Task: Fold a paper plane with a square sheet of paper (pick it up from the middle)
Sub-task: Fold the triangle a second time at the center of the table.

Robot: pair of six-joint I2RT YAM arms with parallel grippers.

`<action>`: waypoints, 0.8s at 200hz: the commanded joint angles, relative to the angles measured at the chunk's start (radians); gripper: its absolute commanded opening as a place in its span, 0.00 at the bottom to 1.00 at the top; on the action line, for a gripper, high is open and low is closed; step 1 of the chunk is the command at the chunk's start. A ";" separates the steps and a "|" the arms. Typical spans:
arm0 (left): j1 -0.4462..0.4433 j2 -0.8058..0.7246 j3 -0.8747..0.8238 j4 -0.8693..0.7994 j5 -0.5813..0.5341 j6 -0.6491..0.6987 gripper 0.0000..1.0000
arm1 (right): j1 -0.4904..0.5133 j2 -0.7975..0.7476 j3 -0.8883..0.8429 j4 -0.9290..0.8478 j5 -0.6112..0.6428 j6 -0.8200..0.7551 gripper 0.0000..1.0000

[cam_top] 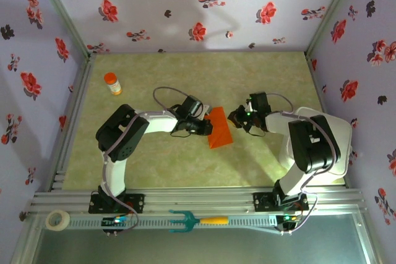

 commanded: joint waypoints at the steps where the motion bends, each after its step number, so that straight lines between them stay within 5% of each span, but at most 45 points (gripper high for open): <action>1: 0.004 0.035 0.001 -0.079 -0.007 0.019 0.08 | 0.050 0.003 -0.007 -0.004 -0.069 -0.031 0.09; 134: 0.005 0.041 -0.002 -0.078 -0.007 0.015 0.08 | 0.101 0.072 -0.074 0.060 -0.124 -0.048 0.05; 160: 0.004 0.039 -0.004 -0.079 -0.009 0.015 0.08 | 0.100 0.084 -0.059 -0.043 -0.066 -0.097 0.05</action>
